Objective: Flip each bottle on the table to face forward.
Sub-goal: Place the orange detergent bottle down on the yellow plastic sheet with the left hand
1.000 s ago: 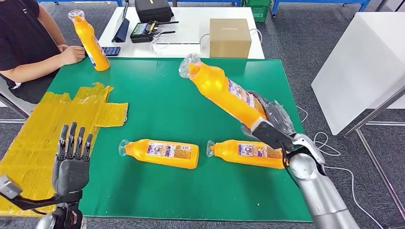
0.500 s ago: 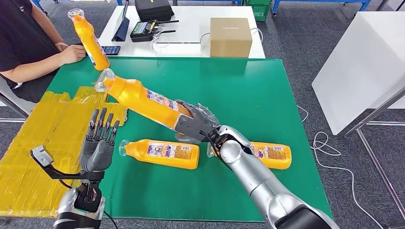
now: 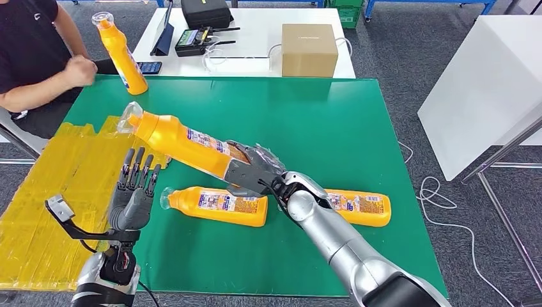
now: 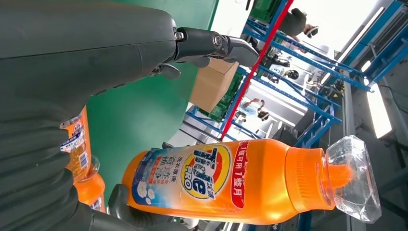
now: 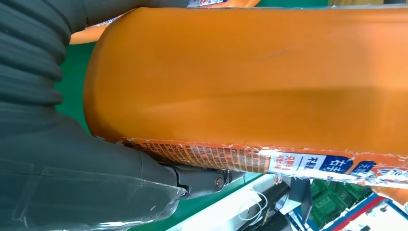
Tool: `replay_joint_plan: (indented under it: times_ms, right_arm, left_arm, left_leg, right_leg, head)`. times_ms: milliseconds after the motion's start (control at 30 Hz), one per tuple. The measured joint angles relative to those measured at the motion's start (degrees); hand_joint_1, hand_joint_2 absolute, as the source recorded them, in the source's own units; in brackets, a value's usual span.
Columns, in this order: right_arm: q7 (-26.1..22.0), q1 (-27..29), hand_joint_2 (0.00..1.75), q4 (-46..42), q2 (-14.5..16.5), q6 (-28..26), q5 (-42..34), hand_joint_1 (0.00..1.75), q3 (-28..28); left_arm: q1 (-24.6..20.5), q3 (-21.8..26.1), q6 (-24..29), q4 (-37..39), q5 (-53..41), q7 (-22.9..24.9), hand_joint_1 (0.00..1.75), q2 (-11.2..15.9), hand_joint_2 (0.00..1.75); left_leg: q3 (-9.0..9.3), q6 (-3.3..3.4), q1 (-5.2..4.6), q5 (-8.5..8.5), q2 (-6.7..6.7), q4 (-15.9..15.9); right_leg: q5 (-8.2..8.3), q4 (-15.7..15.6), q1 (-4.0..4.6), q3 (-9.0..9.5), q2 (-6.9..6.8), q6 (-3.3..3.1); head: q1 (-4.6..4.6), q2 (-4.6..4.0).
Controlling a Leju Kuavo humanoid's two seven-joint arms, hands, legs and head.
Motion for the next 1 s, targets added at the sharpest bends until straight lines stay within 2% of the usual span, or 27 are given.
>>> replay_joint_plan:
  times_ms: [1000]
  right_arm:
    - [0.0, -0.3, 1.75, 0.4, 0.2, 0.2, -0.1, 1.75, 0.5]
  left_arm:
    - [-0.1, 0.0, -0.1, 0.5, -0.1, 0.0, 0.00, 0.0, 1.75]
  left_leg:
    - [-0.01, 0.00, 0.00, 0.00, 0.00, 0.0]
  right_leg:
    - [0.00, 0.0, 0.00, 0.00, 0.00, 0.00]
  head:
    - [0.01, 0.00]
